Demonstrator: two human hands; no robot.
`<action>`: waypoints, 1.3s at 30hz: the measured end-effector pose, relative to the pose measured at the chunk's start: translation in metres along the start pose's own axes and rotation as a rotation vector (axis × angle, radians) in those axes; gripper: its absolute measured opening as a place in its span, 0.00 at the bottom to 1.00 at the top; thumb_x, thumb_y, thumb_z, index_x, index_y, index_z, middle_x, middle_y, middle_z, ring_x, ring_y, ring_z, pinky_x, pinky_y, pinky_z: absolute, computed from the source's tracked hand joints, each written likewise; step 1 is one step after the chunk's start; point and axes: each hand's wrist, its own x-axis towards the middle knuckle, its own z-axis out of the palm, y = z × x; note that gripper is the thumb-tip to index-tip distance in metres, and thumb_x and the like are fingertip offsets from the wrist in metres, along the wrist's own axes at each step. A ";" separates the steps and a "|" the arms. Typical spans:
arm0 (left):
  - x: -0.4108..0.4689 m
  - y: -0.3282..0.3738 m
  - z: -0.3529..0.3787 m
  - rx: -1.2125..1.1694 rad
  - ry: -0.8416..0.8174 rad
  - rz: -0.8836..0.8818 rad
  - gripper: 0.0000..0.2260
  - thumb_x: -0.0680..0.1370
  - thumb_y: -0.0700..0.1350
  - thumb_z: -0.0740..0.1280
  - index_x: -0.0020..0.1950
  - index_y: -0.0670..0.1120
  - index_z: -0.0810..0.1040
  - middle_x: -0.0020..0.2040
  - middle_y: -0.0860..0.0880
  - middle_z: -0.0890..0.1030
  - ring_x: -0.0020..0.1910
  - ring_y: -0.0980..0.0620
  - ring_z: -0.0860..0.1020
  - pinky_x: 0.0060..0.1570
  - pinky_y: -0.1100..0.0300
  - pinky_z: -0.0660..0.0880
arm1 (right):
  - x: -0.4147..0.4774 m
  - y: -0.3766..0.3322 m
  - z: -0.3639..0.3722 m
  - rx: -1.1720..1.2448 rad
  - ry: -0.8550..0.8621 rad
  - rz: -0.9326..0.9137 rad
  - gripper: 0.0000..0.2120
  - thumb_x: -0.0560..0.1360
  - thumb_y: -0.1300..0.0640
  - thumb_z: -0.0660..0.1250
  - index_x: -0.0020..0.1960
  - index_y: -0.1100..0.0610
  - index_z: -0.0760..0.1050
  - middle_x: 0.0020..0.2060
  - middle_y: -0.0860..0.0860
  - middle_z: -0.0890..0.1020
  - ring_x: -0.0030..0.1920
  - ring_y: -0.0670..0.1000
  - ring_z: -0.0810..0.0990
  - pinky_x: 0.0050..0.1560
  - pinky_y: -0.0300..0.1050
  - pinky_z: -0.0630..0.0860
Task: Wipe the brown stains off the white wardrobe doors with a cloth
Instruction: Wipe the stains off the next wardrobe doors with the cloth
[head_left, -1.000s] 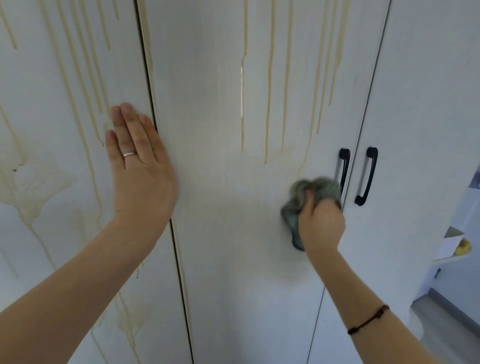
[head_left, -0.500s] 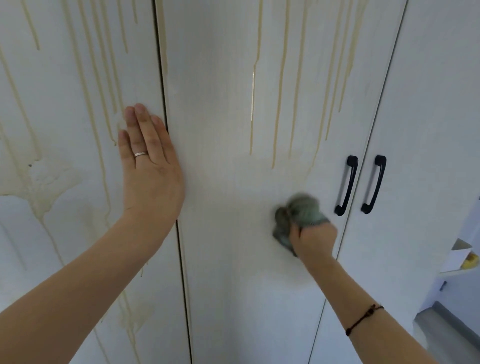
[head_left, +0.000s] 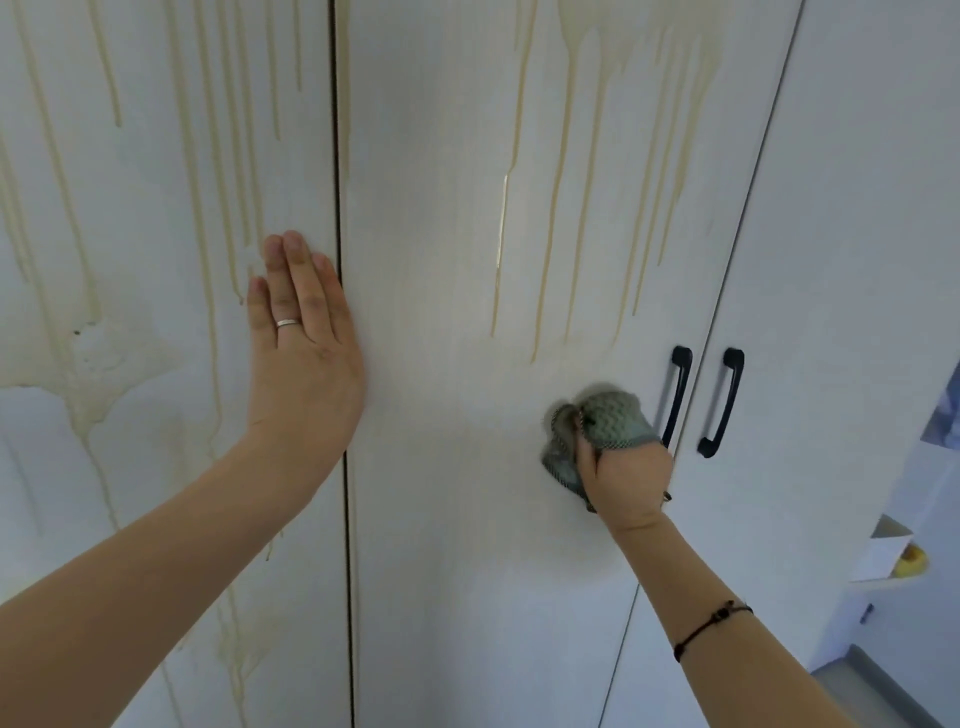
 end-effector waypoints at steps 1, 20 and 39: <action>0.000 0.000 0.000 0.001 -0.001 0.000 0.23 0.82 0.32 0.39 0.74 0.24 0.35 0.74 0.22 0.39 0.75 0.23 0.42 0.75 0.33 0.50 | 0.019 0.001 -0.002 -0.015 0.020 0.069 0.21 0.80 0.48 0.59 0.36 0.61 0.76 0.28 0.55 0.77 0.26 0.56 0.78 0.27 0.41 0.70; 0.000 -0.001 0.005 -0.051 -0.009 0.006 0.22 0.81 0.32 0.35 0.74 0.25 0.34 0.74 0.23 0.35 0.75 0.23 0.38 0.75 0.33 0.47 | 0.117 -0.011 0.003 0.017 0.083 0.031 0.22 0.77 0.44 0.61 0.30 0.55 0.68 0.23 0.51 0.69 0.25 0.50 0.67 0.32 0.35 0.55; -0.002 0.004 0.001 -0.117 -0.026 -0.040 0.21 0.82 0.30 0.34 0.73 0.25 0.34 0.73 0.22 0.37 0.74 0.23 0.38 0.74 0.31 0.46 | 0.033 0.023 -0.030 0.050 -0.156 0.696 0.27 0.80 0.37 0.56 0.44 0.60 0.77 0.34 0.54 0.80 0.37 0.58 0.81 0.37 0.44 0.72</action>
